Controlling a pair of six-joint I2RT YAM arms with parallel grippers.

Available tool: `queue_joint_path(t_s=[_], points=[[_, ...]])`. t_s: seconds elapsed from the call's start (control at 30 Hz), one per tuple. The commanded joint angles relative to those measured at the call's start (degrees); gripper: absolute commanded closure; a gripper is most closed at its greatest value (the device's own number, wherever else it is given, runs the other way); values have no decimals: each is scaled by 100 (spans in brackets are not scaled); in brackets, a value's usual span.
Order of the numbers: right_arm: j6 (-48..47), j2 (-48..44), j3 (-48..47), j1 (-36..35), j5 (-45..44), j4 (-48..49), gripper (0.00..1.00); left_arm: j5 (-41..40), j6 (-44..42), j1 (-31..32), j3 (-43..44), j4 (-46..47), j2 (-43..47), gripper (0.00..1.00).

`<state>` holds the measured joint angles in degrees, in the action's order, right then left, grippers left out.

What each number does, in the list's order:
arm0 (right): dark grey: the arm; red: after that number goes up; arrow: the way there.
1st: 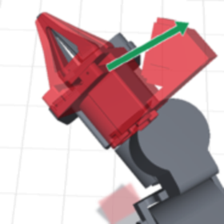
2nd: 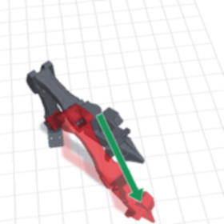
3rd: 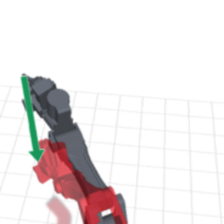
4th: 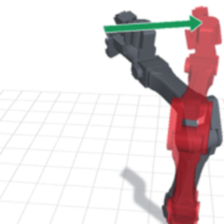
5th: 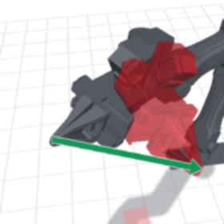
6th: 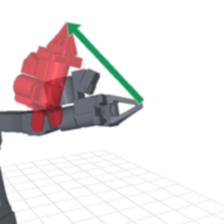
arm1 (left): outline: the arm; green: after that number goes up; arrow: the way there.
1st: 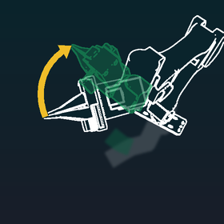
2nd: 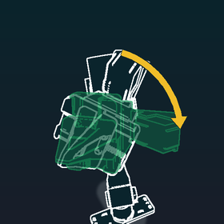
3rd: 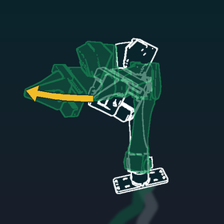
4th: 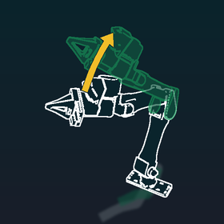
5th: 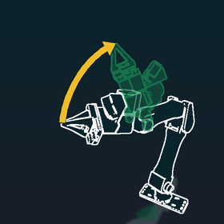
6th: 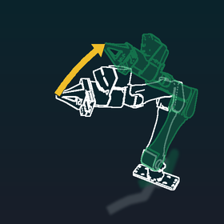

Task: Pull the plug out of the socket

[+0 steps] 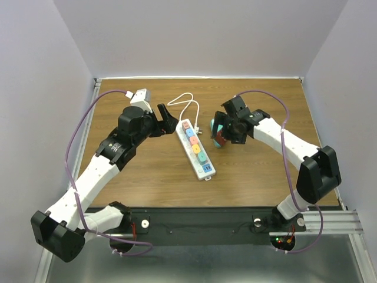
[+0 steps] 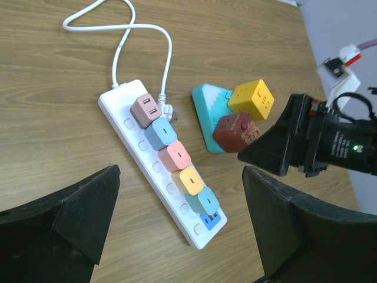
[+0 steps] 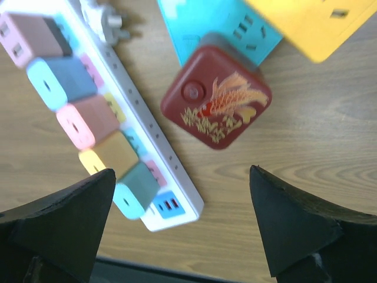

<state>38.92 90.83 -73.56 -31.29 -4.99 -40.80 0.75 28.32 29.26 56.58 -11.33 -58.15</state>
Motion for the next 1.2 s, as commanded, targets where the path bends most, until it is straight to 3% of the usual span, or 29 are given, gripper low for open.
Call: queue_joint_path(t_s=[0.0, 0.23, 0.43, 0.53, 0.73, 0.97, 1.17], points=[[703, 163, -290, 17, -888, 195, 0, 109, -72, 28, -15, 175, 14, 5], [890, 339, -590, 17, -530, 221, 0, -5, -107, 28, -120, -26, 269, 4], [-286, -20, 42, -123, 760, 669, 3, -523, 42, 28, -243, -141, 524, 5], [-691, -144, 245, -412, 956, 705, 5, -804, 130, 28, -305, -54, 656, 5], [-474, 84, 334, -554, 650, 722, 7, -884, 183, 28, -332, 105, 630, 5], [396, 646, -141, -545, -510, 713, 32, -875, 262, 28, -296, -35, 612, 5], [231, 1182, -466, -335, -450, 713, 37, -1103, 288, 19, -402, -220, 875, 5]])
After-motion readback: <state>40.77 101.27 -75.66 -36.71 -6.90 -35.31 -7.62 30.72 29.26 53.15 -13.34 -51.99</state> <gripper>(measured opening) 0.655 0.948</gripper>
